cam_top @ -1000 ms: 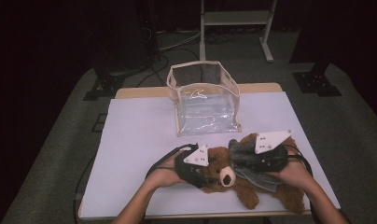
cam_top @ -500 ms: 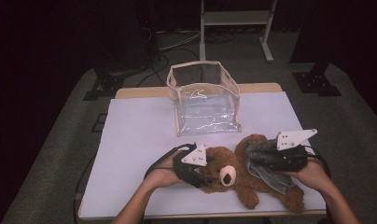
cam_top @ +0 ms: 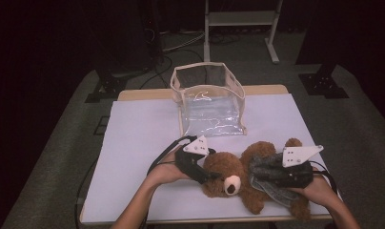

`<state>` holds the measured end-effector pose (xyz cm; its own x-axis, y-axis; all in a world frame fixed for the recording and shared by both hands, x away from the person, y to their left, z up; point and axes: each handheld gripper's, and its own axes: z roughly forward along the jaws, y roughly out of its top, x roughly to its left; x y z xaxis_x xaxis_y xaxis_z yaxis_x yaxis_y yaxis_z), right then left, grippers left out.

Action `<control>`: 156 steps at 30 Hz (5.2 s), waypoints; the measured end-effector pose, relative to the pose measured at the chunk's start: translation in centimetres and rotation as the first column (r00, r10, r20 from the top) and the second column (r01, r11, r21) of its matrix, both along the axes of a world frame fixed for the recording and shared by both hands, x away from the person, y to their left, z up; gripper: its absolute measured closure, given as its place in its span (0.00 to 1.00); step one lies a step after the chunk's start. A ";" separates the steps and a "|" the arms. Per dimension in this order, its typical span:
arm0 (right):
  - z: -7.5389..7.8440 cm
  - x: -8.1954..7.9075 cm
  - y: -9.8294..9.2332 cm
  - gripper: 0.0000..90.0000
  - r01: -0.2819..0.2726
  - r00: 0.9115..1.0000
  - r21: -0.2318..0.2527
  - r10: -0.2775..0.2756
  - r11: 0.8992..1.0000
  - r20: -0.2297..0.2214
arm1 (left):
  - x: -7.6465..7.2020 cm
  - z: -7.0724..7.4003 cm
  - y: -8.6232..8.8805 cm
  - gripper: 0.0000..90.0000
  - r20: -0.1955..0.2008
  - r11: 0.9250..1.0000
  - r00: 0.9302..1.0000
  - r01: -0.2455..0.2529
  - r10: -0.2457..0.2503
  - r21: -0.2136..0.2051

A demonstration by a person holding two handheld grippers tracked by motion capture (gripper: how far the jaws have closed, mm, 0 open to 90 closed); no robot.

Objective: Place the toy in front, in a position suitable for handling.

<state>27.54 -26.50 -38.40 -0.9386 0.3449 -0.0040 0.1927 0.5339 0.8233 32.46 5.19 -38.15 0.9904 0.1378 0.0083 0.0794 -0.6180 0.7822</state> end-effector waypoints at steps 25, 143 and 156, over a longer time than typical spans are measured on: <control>0.8 0.9 -0.2 0.79 -0.003 1.000 -0.045 0.003 0.999 0.004 | -0.7 -0.3 -1.3 0.16 -0.032 0.997 0.997 0.065 -0.063 0.041; 4.4 2.3 9.5 0.80 -0.173 0.980 -0.121 0.183 0.977 0.076 | -2.5 0.0 1.0 0.53 0.039 0.995 0.995 0.097 -0.097 0.000; 3.9 2.1 -0.9 0.80 0.000 1.000 -0.070 0.000 0.998 0.011 | -2.2 -0.1 1.2 0.53 0.040 0.996 0.995 0.087 -0.086 -0.001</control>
